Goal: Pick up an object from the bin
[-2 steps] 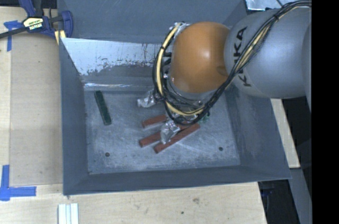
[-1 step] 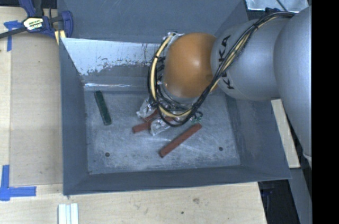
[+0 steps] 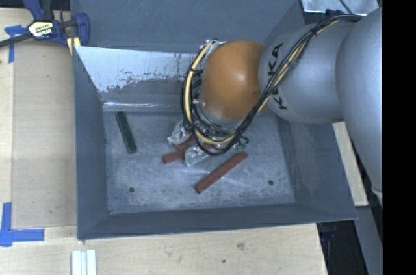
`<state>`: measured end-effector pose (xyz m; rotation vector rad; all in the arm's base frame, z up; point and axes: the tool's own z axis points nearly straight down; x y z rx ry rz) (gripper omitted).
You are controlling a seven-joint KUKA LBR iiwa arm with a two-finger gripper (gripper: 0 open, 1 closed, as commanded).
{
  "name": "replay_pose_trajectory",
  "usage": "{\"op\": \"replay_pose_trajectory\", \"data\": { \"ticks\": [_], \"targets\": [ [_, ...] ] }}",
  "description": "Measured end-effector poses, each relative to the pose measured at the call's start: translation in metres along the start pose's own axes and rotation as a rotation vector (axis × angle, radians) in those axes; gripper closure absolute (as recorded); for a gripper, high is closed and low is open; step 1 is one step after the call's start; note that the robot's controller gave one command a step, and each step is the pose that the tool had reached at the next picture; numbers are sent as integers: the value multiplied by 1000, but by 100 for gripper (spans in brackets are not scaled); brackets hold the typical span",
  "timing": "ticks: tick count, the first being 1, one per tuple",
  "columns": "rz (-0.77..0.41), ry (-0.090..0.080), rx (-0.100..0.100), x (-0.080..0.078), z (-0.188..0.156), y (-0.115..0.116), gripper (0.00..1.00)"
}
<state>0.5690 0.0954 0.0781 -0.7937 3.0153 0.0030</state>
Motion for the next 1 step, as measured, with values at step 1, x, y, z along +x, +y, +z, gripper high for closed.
{"op": "replay_pose_trajectory", "data": {
  "ticks": [1],
  "targets": [
    [-38, 20, -4, -41, -139, -29, 100]
  ]
}}
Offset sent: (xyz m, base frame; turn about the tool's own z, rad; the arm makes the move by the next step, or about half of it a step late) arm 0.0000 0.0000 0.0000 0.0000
